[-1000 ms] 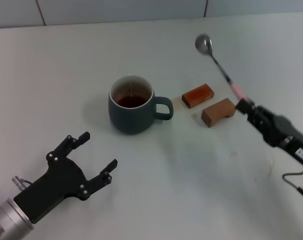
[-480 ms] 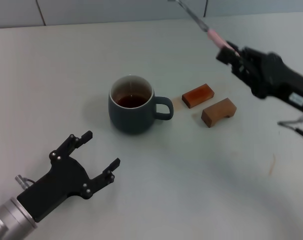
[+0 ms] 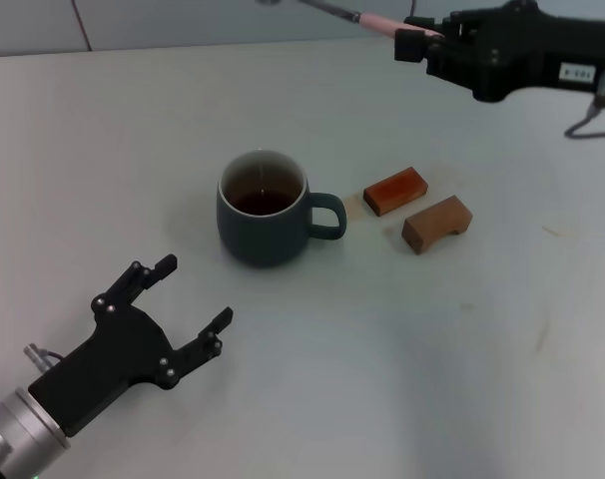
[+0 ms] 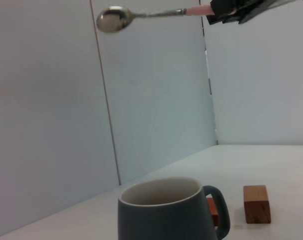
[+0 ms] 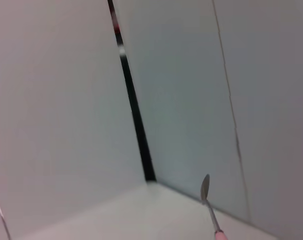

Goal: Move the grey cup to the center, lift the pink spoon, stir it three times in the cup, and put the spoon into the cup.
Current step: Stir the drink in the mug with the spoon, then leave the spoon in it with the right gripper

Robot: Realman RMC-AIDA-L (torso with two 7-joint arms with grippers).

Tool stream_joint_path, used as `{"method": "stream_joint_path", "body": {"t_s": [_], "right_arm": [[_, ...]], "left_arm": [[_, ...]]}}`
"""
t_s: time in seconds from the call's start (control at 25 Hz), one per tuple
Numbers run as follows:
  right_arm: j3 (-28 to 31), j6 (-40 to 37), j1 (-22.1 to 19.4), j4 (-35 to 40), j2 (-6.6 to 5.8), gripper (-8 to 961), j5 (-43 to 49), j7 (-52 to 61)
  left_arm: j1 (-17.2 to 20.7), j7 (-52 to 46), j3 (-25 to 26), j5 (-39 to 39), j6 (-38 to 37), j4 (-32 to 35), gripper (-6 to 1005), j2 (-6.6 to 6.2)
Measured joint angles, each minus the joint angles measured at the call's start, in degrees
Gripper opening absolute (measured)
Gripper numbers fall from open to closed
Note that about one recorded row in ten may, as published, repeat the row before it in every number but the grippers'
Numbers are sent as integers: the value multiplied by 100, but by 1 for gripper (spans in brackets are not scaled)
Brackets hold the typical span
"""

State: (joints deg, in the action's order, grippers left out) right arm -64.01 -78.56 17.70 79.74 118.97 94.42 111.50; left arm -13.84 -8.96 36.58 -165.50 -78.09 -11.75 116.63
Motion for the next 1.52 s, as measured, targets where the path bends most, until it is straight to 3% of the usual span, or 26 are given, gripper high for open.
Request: {"method": "stream_joint_path", "body": {"t_s": [0.12,0.16,0.24,0.32,0.36,0.4,0.52,0.56,0.6,0.76,0.8,0.96,1.32,1.52], "right_arm": [[4,-29,227,826,-10,125,1052,994],[23,-223,499,1347,-36,125,1869,1784],[39,-333,612,1515,-50,125,2150,2031],[124,-745,949,1791,-95,125,2685,2584],[247,-1220,1364,1939,-165,125,3021,3026],[247,-1220,1364,1939,-165,125,3021,3026],[390,-1816,1949,1988,-281,125,3267,3460],[465,-2203,2338,1972,-386,125,3403,3699],[465,-2203,2338,1972,-386,125,3403,3699],[558,-2938,3162,1842,-535,125,3817,4017],[558,-2938,3162,1842,-535,125,3817,4017],[651,-3255,3858,1204,-589,126,4079,4032],[328,-3353,4391,399,-600,126,4554,3975],[199,-3271,4559,-130,-525,126,4791,3849]], "left_arm": [[-29,0,14,1,27,0,848,0],[-44,0,15,1,29,-1,848,0],[-54,0,16,1,29,-2,848,2],[-64,0,16,2,31,-3,847,11],[-66,0,16,1,31,-3,847,15],[-68,0,16,1,31,-3,847,19],[-76,0,20,0,24,-3,847,31],[-77,0,23,0,9,-3,847,33],[-77,0,23,0,9,-3,847,33],[-77,-21,25,0,-4,-2,847,29],[-77,-21,25,0,-4,-2,847,29],[-84,-44,73,1,12,-2,847,21],[-119,-127,89,0,30,-2,847,8],[-124,-112,91,0,29,-2,847,9]]}}
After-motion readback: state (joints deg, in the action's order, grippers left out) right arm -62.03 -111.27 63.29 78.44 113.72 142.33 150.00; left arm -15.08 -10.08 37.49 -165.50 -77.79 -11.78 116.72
